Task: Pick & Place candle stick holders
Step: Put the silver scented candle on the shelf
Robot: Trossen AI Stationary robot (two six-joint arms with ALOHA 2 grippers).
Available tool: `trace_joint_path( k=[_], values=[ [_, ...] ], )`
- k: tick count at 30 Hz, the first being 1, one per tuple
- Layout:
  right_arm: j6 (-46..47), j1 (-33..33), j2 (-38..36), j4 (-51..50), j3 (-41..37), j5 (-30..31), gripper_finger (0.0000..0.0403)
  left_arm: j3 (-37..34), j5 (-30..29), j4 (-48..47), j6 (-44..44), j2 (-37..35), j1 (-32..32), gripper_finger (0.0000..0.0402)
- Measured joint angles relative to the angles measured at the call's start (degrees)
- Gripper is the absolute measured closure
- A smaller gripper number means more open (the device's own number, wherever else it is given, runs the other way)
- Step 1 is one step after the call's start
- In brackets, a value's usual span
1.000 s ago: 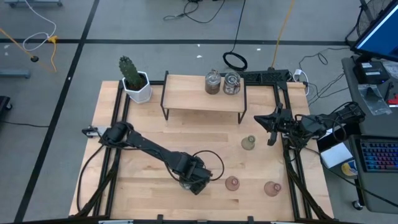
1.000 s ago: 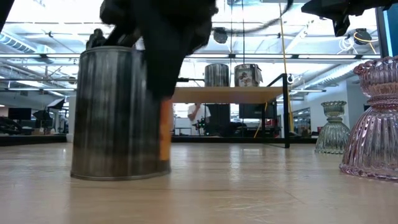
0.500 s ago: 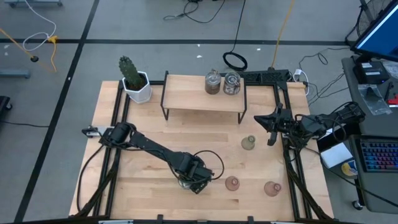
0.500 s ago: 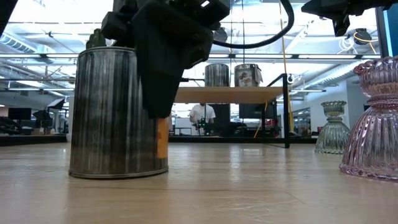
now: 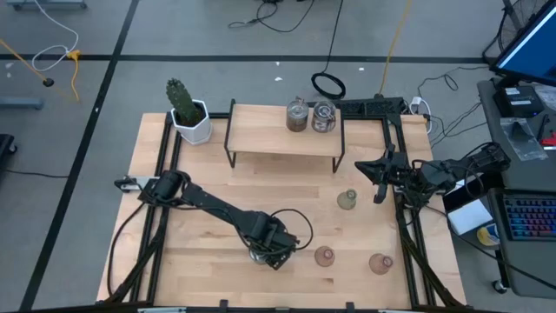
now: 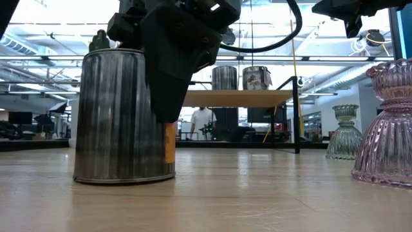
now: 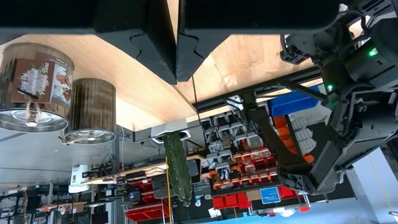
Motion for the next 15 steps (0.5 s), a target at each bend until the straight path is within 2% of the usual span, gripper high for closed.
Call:
trace_joint_path(
  k=[6, 15],
  values=[
    [0.00, -0.01, -0.01, 0.01, 0.00, 0.01, 0.0403, -0.02, 0.04, -0.22, 0.47, -0.71, 1.13, 0.0047],
    [0.00, 0.00, -0.01, 0.02, 0.00, -0.01, 0.0403, 0.00, -3.88, -0.56, 0.18, -7.55, 3.54, 0.0047]
  ],
)
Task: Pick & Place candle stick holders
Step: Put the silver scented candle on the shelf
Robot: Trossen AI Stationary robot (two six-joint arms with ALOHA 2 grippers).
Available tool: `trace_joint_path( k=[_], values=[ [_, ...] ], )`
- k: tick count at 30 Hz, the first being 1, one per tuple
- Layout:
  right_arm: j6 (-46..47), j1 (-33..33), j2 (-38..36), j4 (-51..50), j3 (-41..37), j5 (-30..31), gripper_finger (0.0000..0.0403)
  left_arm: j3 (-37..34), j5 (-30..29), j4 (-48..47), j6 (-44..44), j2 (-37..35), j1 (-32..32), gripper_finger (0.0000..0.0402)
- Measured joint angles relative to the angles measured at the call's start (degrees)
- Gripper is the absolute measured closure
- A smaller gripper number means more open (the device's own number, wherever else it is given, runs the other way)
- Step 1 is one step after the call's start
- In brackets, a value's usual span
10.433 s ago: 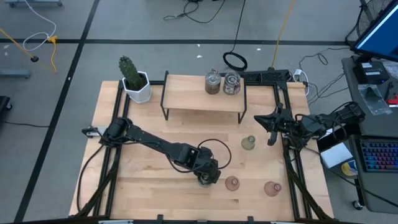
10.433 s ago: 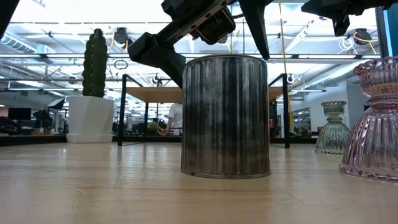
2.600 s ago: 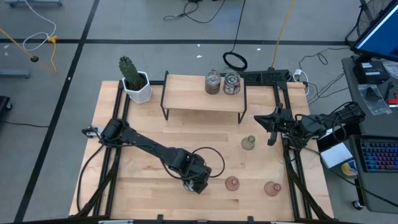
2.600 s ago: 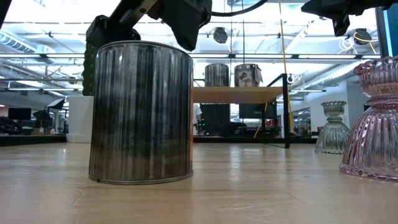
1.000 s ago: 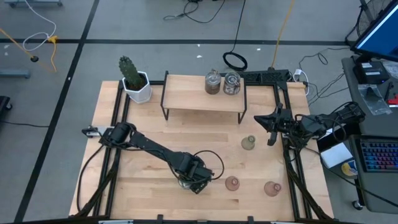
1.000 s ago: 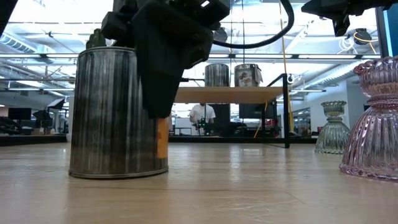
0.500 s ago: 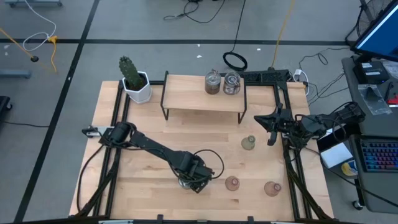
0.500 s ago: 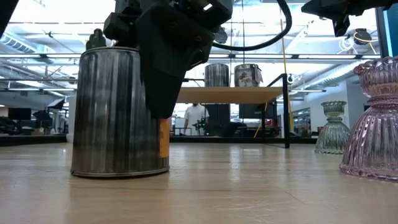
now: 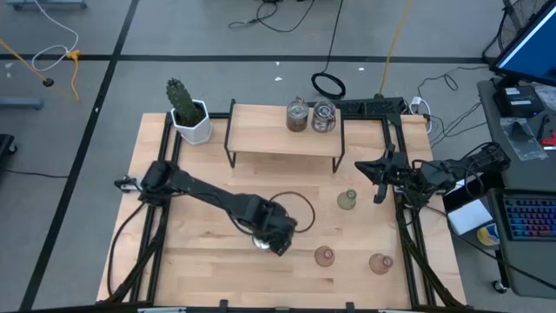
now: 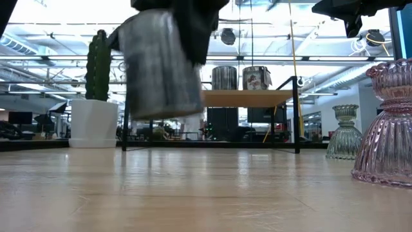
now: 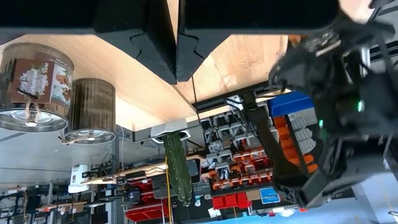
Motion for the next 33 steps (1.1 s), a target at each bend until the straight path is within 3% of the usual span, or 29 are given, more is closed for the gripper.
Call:
trace_joint_path(
  k=[8, 28, 33],
  values=[
    [0.00, -0.01, 0.00, 0.00, 0.00, 0.00, 0.0403, 0.28, -4.76, 0.64, 0.24, -5.81, 3.72, 0.0047],
    [0.00, 0.01, 0.00, 0.00, 0.00, 0.02, 0.0403, 16.80, -14.51, 0.59, 20.67, -6.17, 17.37, 0.0047],
    [0.00, -0.01, 0.02, 0.00, 0.00, 0.02, 0.0403, 18.14, -15.69, 7.69, 25.25, -6.28, 19.91, 0.0047]
  ],
)
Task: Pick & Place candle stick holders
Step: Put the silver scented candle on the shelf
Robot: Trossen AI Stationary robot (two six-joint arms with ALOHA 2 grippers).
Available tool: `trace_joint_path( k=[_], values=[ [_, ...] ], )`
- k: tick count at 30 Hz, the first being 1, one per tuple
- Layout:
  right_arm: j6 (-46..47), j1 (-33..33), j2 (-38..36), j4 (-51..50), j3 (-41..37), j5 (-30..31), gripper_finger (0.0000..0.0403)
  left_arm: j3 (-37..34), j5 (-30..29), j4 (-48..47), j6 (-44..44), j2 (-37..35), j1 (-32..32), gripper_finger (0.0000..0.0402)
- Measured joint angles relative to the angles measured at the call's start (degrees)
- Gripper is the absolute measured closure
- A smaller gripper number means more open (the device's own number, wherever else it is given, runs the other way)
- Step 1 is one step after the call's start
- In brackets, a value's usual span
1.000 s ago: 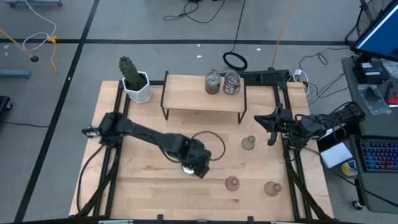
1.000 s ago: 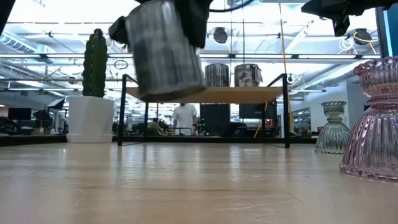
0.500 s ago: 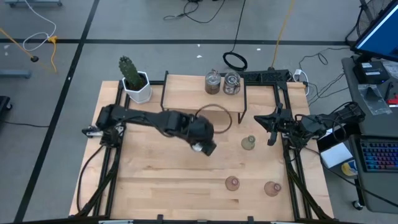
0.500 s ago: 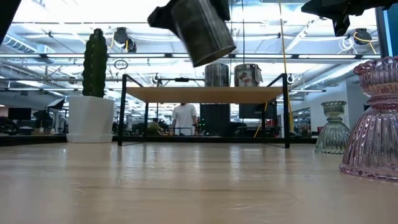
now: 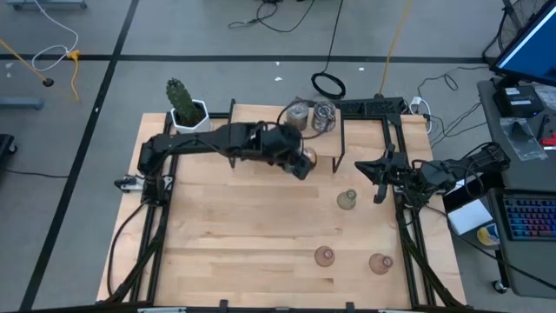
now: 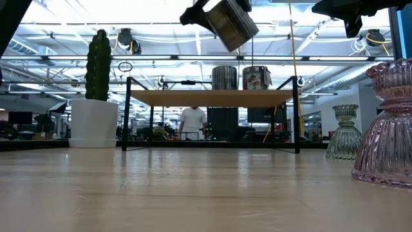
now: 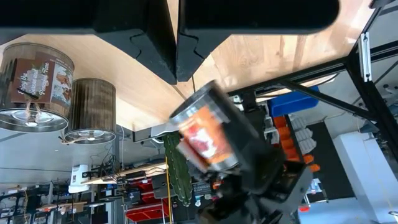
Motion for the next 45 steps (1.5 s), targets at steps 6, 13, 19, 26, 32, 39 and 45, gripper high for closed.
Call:
trace_joint_path(
  k=[6, 13, 19, 26, 32, 39, 45],
  values=[
    [0.00, 0.00, -0.01, 0.00, 0.00, -0.01, 0.0403, 0.00, -0.05, 4.94, 3.72, 0.02, 2.61, 0.0047],
    [0.00, 0.01, -0.01, -0.01, 0.00, -0.01, 0.0403, 0.00, -0.46, 11.49, 7.99, 0.09, 5.50, 0.0047],
    [0.00, 0.02, -0.02, -0.02, 0.00, -0.02, 0.0403, 0.00, -0.66, 10.99, 9.16, 1.31, 7.07, 0.0047],
    [-0.01, 0.00, 0.12, 0.17, 0.00, -0.02, 0.0403, -0.02, 1.63, 13.21, 9.37, 4.33, 6.72, 0.0047],
    [0.00, 0.00, 0.28, 0.02, 0.00, -0.02, 0.0403, -0.02, 1.64, 13.41, 9.44, 4.52, 6.74, 0.0047],
    [0.00, 0.00, 0.33, 0.00, 0.00, -0.02, 0.0403, -0.02, 1.60, 13.77, 9.74, 4.59, 6.72, 0.0047],
    [0.00, 0.00, 0.33, 0.00, 0.00, -0.02, 0.0403, -0.02, 1.52, 13.77, 9.82, 4.59, 6.38, 0.0047]
  ],
)
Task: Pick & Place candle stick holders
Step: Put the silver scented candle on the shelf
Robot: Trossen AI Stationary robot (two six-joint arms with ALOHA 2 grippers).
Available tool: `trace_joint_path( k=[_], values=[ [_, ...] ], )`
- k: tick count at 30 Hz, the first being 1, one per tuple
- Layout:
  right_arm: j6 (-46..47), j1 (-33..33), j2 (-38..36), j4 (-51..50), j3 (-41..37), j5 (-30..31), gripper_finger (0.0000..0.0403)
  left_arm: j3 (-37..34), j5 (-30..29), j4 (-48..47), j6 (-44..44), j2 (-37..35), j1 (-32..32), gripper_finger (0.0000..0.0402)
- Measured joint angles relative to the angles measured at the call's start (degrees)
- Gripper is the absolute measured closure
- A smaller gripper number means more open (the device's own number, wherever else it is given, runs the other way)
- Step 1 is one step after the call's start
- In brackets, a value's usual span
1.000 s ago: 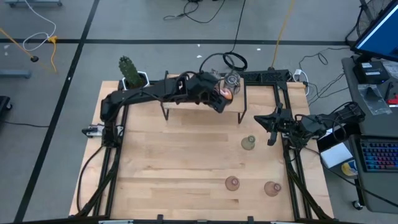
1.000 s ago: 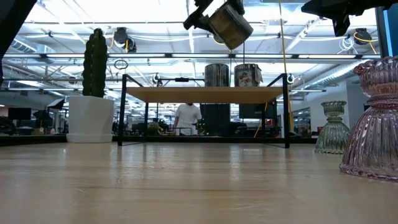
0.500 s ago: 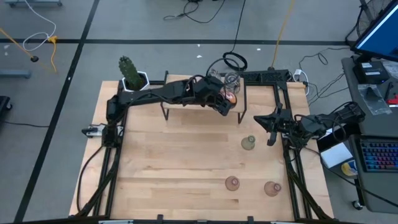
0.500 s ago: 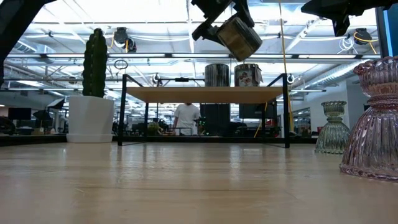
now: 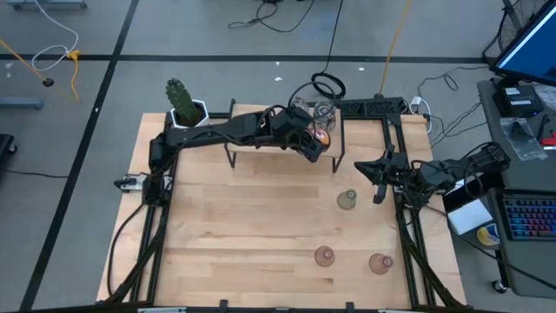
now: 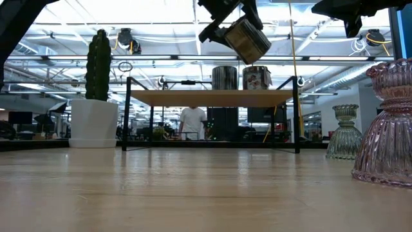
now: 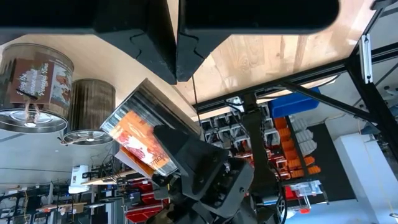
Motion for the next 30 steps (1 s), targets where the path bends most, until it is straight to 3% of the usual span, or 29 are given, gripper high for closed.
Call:
trace_joint_path(
  k=[17, 26, 30],
  values=[
    [0.39, 0.00, 0.00, 1.55, 0.00, 0.00, 0.0403, 0.00, -0.47, -0.16, -0.48, 0.00, -0.88, 0.0047],
    [3.49, 0.00, 0.87, 11.05, 0.00, -0.73, 0.0403, 0.00, -0.50, -0.42, -0.70, -0.02, -0.88, 0.0047],
    [-1.78, -0.09, 1.31, 13.92, 0.00, -4.42, 0.0403, 0.00, -0.50, -0.44, -0.70, -0.04, -0.94, 0.0047]
  ],
)
